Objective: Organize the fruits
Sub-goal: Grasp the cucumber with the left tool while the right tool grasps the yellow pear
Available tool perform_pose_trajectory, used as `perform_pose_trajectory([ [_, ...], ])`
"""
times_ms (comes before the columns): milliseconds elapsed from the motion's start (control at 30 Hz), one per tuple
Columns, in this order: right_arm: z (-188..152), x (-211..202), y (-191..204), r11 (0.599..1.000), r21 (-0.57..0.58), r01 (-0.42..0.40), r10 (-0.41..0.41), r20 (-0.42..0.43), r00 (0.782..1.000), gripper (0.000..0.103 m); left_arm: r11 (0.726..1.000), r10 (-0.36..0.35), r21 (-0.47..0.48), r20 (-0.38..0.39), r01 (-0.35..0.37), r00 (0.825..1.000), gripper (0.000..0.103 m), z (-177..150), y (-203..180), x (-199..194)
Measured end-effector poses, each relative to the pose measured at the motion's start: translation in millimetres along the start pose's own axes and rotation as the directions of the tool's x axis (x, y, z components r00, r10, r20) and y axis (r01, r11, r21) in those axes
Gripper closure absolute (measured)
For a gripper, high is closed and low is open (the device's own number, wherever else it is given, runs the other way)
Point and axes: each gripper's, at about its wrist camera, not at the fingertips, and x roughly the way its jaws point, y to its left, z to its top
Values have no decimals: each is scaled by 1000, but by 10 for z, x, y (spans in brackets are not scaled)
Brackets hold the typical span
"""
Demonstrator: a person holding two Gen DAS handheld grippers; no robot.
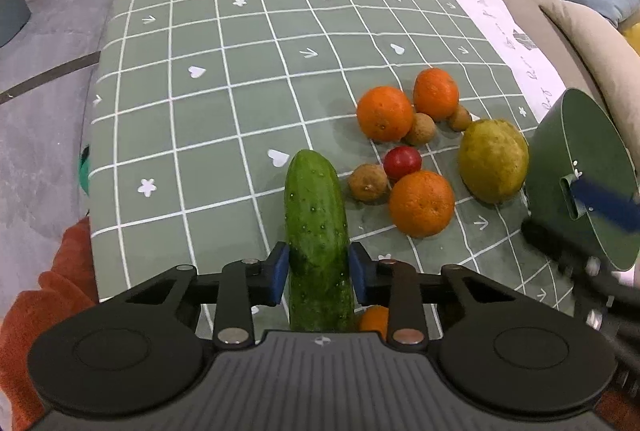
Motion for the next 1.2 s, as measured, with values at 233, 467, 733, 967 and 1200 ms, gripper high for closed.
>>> perform_pose_trajectory([
  [233, 265, 350, -105, 952, -305, 34, -53, -54, 997, 49, 1000, -14, -11, 36, 14, 999, 68, 85, 57, -138],
  [467, 303, 770, -97, 869, -494, -27, -68, -172, 983, 39, 999, -44, -19, 74, 45, 996, 101, 193, 92, -190],
  [733, 243, 1033, -19, 832, -551, -58, -89, -237, 968, 39, 999, -26, -23, 22, 27, 999, 87, 266, 105, -43],
  [967, 212, 1064, -10, 827, -560, -59, -91, -235, 968, 39, 999, 38, 15, 21, -38, 999, 43, 234, 81, -5],
  [1200, 180, 1036, -9, 826, -562, -48, -92, -218, 972, 40, 989, 143, 35, -13, -143, 990, 43, 189, 192, 96],
])
